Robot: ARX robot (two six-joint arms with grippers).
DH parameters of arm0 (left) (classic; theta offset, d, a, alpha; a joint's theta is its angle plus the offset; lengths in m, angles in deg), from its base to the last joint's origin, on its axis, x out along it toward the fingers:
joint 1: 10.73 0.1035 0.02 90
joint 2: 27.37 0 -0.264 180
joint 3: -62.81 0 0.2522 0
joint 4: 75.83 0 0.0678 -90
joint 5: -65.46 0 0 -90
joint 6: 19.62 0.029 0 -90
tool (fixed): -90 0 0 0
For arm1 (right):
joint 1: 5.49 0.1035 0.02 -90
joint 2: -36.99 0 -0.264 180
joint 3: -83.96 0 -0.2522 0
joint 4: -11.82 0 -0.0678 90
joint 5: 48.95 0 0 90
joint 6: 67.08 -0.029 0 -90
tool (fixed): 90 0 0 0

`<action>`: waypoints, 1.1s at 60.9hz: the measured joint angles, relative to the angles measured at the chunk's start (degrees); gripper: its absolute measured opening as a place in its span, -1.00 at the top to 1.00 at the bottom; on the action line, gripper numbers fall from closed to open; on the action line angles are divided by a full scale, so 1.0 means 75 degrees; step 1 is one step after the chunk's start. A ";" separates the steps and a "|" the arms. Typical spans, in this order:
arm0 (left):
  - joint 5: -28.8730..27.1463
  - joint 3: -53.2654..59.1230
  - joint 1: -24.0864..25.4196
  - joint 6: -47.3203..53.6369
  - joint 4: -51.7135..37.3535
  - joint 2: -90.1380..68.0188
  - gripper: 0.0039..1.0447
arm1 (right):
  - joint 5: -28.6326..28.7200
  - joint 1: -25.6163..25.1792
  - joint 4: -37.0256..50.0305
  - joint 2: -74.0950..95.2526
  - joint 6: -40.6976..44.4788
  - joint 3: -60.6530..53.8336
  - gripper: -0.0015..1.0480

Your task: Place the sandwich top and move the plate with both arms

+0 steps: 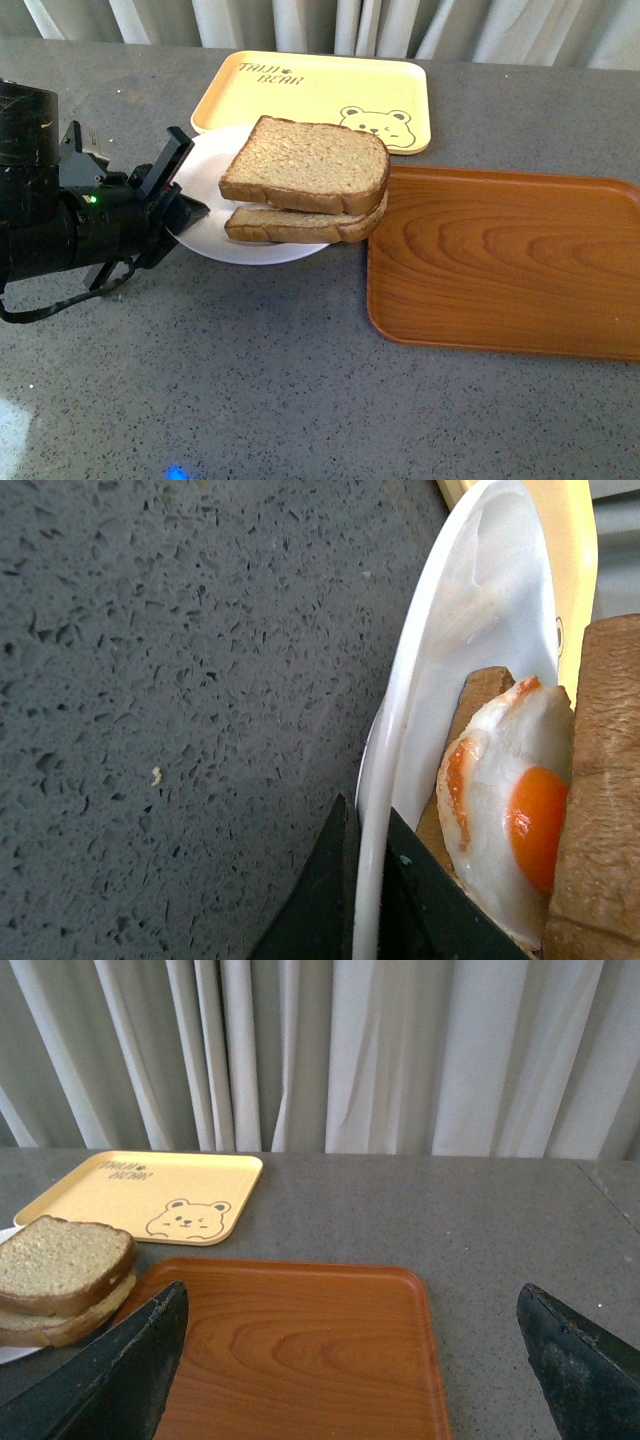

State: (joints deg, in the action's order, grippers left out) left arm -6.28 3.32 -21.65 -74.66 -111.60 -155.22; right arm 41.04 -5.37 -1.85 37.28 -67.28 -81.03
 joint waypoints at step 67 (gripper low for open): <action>0.0181 -0.6394 0.0216 0.0903 0.4870 -0.1428 0.96 | 0.0000 0.0000 0.0000 0.0000 0.0000 0.0000 -0.83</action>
State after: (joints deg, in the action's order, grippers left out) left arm -4.93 -44.64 -20.03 -67.89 -75.08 -165.93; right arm 41.04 -5.37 -1.85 37.28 -67.28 -81.03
